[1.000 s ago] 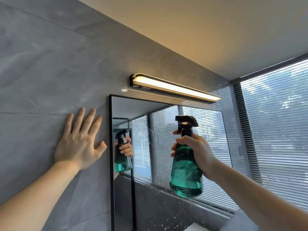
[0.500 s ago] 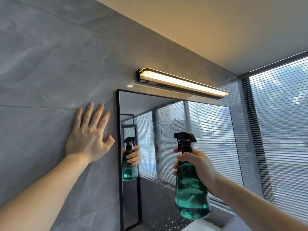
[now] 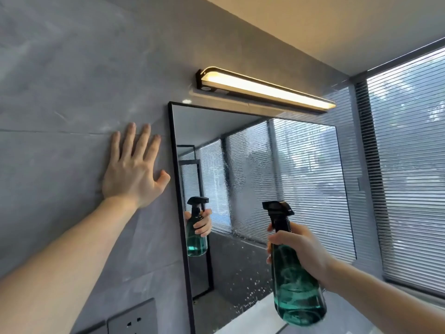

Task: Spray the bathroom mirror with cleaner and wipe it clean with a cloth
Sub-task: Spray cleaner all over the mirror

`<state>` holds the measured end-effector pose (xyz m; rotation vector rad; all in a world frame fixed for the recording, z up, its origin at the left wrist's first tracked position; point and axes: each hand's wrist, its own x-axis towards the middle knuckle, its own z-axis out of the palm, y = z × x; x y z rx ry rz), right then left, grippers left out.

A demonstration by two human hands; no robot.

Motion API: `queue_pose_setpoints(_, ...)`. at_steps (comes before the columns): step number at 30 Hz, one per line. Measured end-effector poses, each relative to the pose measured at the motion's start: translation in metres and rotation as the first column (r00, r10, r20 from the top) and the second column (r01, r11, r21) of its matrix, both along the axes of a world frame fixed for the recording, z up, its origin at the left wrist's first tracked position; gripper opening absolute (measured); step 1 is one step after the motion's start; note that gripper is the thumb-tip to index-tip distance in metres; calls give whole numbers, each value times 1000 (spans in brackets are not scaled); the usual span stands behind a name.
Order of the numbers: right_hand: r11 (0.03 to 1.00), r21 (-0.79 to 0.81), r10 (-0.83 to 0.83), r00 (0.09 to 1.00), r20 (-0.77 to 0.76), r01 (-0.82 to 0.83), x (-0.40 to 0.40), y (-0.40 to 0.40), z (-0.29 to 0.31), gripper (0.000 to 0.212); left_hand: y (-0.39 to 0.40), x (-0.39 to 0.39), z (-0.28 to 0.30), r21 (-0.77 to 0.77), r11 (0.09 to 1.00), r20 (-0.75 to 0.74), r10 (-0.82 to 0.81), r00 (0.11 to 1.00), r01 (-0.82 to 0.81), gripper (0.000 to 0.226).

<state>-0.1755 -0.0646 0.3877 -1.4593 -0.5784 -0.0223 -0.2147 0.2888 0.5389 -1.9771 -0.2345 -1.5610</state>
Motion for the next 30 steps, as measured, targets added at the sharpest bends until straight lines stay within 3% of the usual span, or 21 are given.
queue_pose_setpoints(15, 984, -163, -77, 997, -27, 71, -15, -11, -60, 48, -2, -1, -1, -22, 1000, 6, -21, 1000, 21, 87)
queue_pose_setpoints(21, 973, -230, -13, 999, -39, 4, -14, -11, -72, 55, -1, 0, 0, -23, 999, 16, -26, 1000, 26, 88)
queue_pose_setpoints(30, 961, -278, -17, 999, -50, 3, -30, 14, -86, 48, 0, -1, 0, -33, 999, 10, -29, 1000, 29, 89)
